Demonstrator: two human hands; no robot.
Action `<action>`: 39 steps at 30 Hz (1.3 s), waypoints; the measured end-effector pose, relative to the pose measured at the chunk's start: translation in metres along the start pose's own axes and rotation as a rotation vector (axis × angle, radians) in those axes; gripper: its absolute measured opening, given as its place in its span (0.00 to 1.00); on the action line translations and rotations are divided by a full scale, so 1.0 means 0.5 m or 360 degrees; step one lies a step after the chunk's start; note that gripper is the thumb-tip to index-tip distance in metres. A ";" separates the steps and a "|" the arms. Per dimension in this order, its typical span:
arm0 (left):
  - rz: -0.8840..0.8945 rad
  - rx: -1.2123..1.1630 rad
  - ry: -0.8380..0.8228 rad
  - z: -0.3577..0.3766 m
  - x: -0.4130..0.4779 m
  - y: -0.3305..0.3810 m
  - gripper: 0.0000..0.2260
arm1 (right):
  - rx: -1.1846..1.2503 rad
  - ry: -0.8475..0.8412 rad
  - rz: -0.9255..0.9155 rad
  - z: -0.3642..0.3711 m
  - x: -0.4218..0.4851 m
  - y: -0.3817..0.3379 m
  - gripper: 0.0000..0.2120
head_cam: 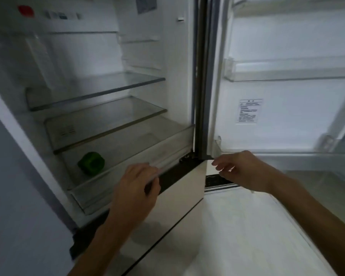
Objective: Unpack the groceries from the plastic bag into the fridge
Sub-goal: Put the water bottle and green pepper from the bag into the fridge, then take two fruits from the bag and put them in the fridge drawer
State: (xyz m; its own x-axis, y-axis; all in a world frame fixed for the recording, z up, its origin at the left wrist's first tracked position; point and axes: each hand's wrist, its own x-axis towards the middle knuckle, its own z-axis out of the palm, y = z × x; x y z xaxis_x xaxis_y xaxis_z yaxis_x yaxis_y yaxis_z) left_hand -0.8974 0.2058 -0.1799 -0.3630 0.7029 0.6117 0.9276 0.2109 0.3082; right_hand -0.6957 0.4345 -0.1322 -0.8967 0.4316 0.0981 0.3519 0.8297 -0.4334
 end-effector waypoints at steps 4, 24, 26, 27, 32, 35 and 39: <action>0.0024 -0.0252 -0.0344 0.074 0.036 0.087 0.08 | -0.0164 0.0067 0.0355 -0.050 -0.144 0.041 0.11; 0.1114 -0.0430 -0.1060 0.315 -0.057 0.922 0.12 | -0.0348 0.0395 0.1684 -0.202 -1.039 0.141 0.14; 0.1211 -0.0475 -0.1104 0.321 -0.095 1.031 0.12 | -0.0373 0.0438 0.1781 -0.216 -1.139 0.141 0.14; 0.1252 -0.0496 -0.1123 0.323 -0.115 1.085 0.12 | -0.0388 0.0452 0.1828 -0.223 -1.188 0.141 0.15; 0.1437 -0.0625 -0.1188 0.324 -0.216 1.337 0.11 | -0.0380 0.0604 0.2061 -0.245 -1.411 0.140 0.18; 0.1570 -0.0672 -0.1239 0.331 -0.277 1.468 0.12 | -0.0364 0.0632 0.2183 -0.257 -1.523 0.140 0.23; 0.1728 -0.0737 -0.1287 0.352 -0.347 1.612 0.17 | -0.0331 0.0763 0.2335 -0.272 -1.646 0.172 0.24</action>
State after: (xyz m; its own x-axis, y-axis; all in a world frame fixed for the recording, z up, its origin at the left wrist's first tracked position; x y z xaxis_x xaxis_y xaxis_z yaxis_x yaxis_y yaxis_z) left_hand -0.0713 0.3732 -0.1658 0.7901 0.5899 0.1665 0.5398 -0.7984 0.2668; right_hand 0.1093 0.1989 -0.1283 0.4055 0.9141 -0.0011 0.8776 -0.3896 -0.2793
